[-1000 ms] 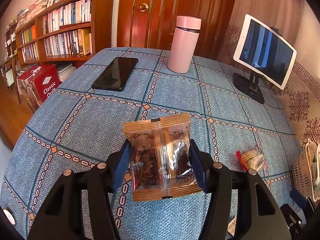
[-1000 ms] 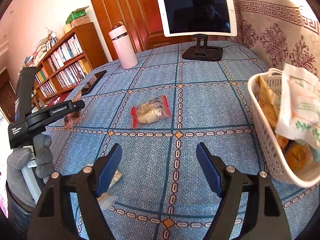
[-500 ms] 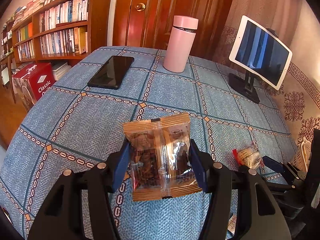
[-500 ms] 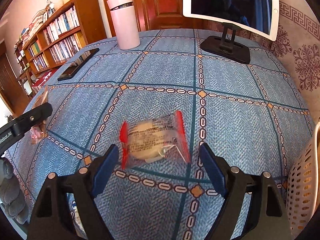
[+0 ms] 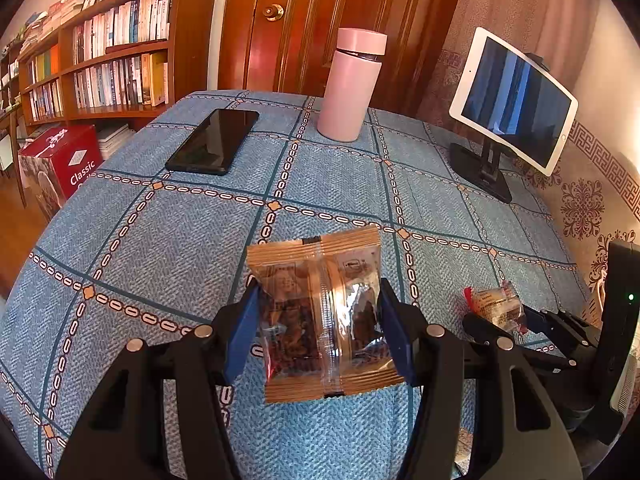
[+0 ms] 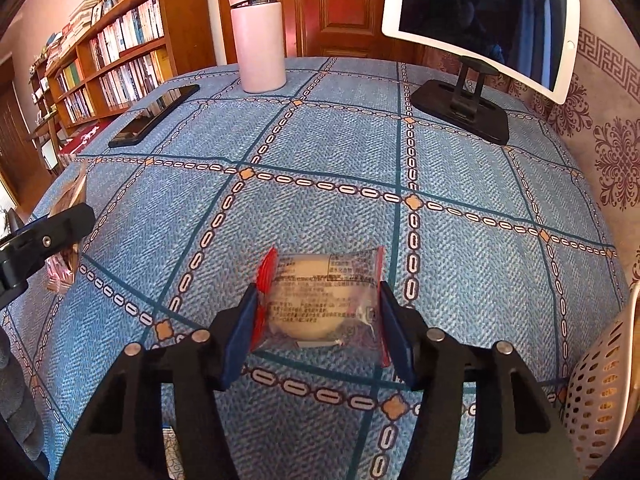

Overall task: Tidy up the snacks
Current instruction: 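Carry the bun bag with the right gripper into the basket and release it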

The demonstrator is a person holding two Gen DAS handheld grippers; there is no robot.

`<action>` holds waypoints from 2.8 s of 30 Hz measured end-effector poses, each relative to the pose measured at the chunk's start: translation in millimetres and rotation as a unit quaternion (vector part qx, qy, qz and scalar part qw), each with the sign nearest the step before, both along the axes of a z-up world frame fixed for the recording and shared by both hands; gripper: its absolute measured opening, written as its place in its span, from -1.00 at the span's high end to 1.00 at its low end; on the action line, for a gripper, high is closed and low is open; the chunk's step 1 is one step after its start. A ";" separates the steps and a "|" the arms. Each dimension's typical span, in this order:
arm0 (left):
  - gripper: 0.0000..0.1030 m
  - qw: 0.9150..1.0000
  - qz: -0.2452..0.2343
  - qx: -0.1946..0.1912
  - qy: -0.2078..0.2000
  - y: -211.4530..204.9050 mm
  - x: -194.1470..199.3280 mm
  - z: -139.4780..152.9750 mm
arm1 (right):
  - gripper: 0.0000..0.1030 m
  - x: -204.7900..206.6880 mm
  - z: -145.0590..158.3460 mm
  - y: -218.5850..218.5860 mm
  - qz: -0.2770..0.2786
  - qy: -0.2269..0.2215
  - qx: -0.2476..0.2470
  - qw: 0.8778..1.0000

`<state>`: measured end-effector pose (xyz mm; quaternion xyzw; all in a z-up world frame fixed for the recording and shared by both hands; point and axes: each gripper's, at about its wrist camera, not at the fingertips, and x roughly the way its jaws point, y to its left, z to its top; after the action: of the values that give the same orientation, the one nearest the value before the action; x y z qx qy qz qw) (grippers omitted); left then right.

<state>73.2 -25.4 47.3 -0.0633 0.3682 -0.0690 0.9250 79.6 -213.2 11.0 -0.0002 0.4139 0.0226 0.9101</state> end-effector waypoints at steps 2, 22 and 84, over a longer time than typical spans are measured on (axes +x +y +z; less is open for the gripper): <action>-0.13 1.000 0.000 -0.001 0.000 0.0 -0.1 0.0 | -0.04 -2.5 0.3 -2.4 -0.004 -0.002 0.007 1.000; -0.13 1.000 -0.004 0.019 -0.016 -8.6 -6.1 2.2 | -0.02 -60.4 36.9 -11.2 -0.023 -0.067 0.048 0.996; -0.14 0.999 -0.027 0.028 -0.035 -18.6 -30.0 12.4 | -0.03 -205.7 73.3 -199.1 -0.300 -0.152 0.038 0.941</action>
<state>43.2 -44.0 59.7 -0.0254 0.3390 -0.0855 0.9365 -126.1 -412.3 84.4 0.1550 0.2508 -0.2358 0.9260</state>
